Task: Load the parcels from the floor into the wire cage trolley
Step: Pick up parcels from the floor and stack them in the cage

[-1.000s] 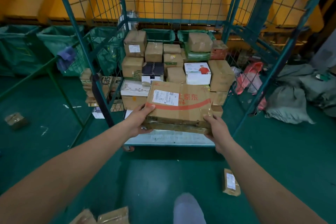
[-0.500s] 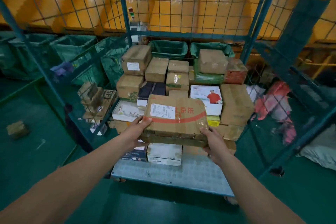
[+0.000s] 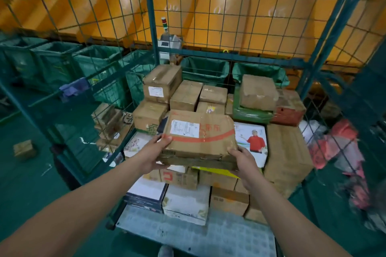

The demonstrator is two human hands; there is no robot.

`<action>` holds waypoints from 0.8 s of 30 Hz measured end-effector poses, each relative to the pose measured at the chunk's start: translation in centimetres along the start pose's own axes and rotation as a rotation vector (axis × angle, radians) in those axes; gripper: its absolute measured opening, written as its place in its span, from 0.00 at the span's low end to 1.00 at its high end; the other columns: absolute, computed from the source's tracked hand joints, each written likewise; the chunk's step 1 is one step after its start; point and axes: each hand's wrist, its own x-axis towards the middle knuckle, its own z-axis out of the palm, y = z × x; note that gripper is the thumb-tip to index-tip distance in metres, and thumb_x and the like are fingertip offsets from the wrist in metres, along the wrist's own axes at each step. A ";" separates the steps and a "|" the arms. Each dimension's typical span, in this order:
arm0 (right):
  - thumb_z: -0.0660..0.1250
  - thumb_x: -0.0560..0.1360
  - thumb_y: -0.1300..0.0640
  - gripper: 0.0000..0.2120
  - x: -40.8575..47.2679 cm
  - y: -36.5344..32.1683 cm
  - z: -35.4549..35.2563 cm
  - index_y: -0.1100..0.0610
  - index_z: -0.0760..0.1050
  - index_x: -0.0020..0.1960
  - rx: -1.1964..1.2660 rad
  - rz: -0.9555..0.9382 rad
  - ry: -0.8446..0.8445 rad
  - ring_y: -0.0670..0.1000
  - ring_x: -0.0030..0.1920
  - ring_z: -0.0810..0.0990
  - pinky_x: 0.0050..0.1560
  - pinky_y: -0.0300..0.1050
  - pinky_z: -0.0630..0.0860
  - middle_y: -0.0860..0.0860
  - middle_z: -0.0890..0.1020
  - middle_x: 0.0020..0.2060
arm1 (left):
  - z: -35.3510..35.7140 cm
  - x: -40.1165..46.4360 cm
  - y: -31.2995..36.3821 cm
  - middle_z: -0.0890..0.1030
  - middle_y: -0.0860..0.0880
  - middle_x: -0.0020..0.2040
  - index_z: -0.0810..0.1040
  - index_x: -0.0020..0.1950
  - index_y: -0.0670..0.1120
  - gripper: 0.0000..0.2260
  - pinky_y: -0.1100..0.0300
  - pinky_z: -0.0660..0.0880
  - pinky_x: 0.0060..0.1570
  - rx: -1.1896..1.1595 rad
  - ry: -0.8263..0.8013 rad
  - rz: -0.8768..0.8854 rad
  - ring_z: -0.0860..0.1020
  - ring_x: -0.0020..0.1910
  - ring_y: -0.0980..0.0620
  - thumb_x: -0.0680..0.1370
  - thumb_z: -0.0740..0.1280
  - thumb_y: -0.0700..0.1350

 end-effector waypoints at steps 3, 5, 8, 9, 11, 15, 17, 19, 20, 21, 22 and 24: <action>0.70 0.79 0.49 0.13 4.0 -1.5 1.0 0.47 0.76 0.63 -0.008 -0.019 -0.025 0.55 0.56 0.82 0.59 0.58 0.79 0.51 0.83 0.57 | 0.0 3.4 1.8 0.80 0.45 0.62 0.73 0.68 0.58 0.20 0.36 0.80 0.56 -0.010 0.001 0.010 0.80 0.59 0.39 0.79 0.73 0.55; 0.70 0.79 0.49 0.14 6.7 -2.2 2.2 0.48 0.76 0.64 -0.010 -0.018 -0.023 0.55 0.56 0.82 0.58 0.57 0.80 0.50 0.83 0.57 | -0.5 6.0 2.7 0.80 0.47 0.61 0.72 0.68 0.59 0.19 0.39 0.80 0.59 0.007 0.020 -0.002 0.80 0.59 0.41 0.79 0.72 0.56; 0.72 0.78 0.47 0.16 10.4 -3.0 3.7 0.48 0.76 0.65 -0.030 -0.018 -0.005 0.55 0.57 0.81 0.57 0.58 0.80 0.49 0.82 0.59 | -1.4 10.1 3.4 0.80 0.48 0.63 0.70 0.70 0.62 0.21 0.43 0.77 0.64 0.068 0.030 -0.033 0.80 0.60 0.42 0.79 0.71 0.59; 0.72 0.77 0.47 0.18 12.3 -3.3 4.4 0.49 0.76 0.65 -0.034 -0.024 0.016 0.55 0.58 0.80 0.58 0.59 0.79 0.50 0.81 0.60 | -1.7 11.9 3.8 0.80 0.48 0.62 0.70 0.69 0.62 0.20 0.44 0.76 0.64 0.074 0.021 -0.046 0.80 0.59 0.42 0.79 0.70 0.59; 0.73 0.77 0.47 0.20 15.4 -4.2 5.8 0.51 0.76 0.65 -0.022 -0.041 0.069 0.55 0.58 0.80 0.58 0.58 0.79 0.51 0.81 0.60 | -2.3 15.2 4.7 0.82 0.47 0.60 0.73 0.66 0.59 0.17 0.45 0.77 0.63 0.067 0.010 -0.066 0.82 0.57 0.41 0.79 0.70 0.58; 0.73 0.73 0.38 0.27 23.1 -6.5 9.5 0.53 0.76 0.65 -0.013 -0.060 0.136 0.55 0.59 0.80 0.62 0.60 0.78 0.52 0.81 0.60 | -3.3 23.0 8.4 0.86 0.47 0.55 0.74 0.67 0.58 0.17 0.49 0.82 0.53 0.050 -0.023 -0.067 0.85 0.53 0.43 0.80 0.70 0.57; 0.73 0.63 0.25 0.41 28.0 -7.3 11.3 0.53 0.77 0.63 -0.014 -0.034 0.163 0.57 0.58 0.82 0.60 0.60 0.80 0.54 0.83 0.59 | -3.7 27.3 10.8 0.84 0.47 0.58 0.73 0.68 0.58 0.18 0.47 0.83 0.52 0.030 -0.040 -0.065 0.84 0.55 0.43 0.79 0.71 0.58; 0.73 0.52 0.19 0.51 33.4 -6.8 12.0 0.53 0.73 0.63 0.042 0.007 0.209 0.60 0.57 0.82 0.56 0.61 0.82 0.56 0.82 0.58 | -3.9 30.8 12.7 0.83 0.47 0.61 0.73 0.68 0.57 0.21 0.41 0.82 0.55 0.016 -0.030 -0.052 0.83 0.57 0.42 0.77 0.72 0.59; 0.74 0.49 0.19 0.54 35.1 -8.3 13.5 0.52 0.70 0.63 0.100 0.048 0.248 0.60 0.56 0.82 0.56 0.62 0.82 0.56 0.80 0.58 | -4.1 33.4 13.8 0.84 0.47 0.60 0.74 0.67 0.56 0.22 0.40 0.82 0.55 -0.010 -0.021 -0.074 0.83 0.57 0.42 0.76 0.73 0.60; 0.76 0.49 0.20 0.55 35.3 -9.5 14.6 0.52 0.67 0.64 0.167 0.093 0.293 0.60 0.56 0.82 0.55 0.63 0.82 0.56 0.78 0.58 | -4.0 34.9 14.2 0.85 0.47 0.58 0.76 0.66 0.54 0.21 0.40 0.81 0.56 -0.033 -0.014 -0.092 0.84 0.56 0.42 0.76 0.74 0.59; 0.78 0.53 0.24 0.51 35.9 -10.7 16.0 0.52 0.64 0.64 0.219 0.113 0.315 0.58 0.54 0.81 0.55 0.63 0.82 0.55 0.77 0.57 | -3.8 36.5 14.7 0.87 0.47 0.55 0.77 0.64 0.52 0.18 0.42 0.82 0.56 -0.065 -0.022 -0.124 0.84 0.55 0.43 0.77 0.72 0.58; 0.78 0.67 0.35 0.39 37.9 -12.6 18.6 0.52 0.62 0.66 0.295 0.108 0.335 0.54 0.50 0.80 0.54 0.61 0.83 0.54 0.76 0.54 | -3.0 39.5 15.5 0.88 0.47 0.51 0.79 0.63 0.50 0.14 0.47 0.83 0.52 -0.130 -0.056 -0.166 0.85 0.53 0.45 0.81 0.68 0.55</action>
